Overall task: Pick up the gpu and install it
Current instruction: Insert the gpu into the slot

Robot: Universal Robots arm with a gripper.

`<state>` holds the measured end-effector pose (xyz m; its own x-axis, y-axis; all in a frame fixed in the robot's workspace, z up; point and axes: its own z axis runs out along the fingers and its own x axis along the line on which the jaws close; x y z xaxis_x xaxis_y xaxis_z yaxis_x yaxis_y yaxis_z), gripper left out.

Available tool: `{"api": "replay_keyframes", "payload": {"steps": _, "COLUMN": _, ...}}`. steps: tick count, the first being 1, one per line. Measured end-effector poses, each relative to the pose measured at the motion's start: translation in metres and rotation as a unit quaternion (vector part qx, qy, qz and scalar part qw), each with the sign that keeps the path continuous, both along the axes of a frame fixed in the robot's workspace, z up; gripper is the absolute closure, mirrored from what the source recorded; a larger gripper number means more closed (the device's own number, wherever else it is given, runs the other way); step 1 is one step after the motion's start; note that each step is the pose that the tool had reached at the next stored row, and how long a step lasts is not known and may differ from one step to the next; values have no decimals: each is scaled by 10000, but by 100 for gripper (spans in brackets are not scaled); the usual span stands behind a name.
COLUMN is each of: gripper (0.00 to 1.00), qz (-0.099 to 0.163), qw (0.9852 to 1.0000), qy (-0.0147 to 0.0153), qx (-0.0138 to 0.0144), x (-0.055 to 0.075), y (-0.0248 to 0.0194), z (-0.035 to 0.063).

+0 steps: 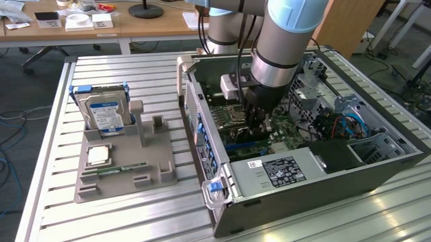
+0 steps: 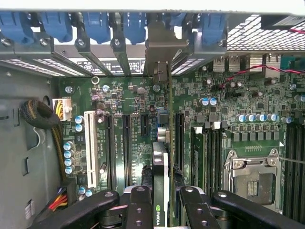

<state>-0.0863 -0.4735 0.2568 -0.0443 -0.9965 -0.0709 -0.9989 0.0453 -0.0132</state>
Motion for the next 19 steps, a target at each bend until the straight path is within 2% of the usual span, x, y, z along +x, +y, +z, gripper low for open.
{"api": "replay_keyframes", "payload": {"steps": 19, "gripper": 73, "qz": -4, "qw": 10000, "qy": 0, "qx": 3, "x": -4, "y": 1, "z": -81}}
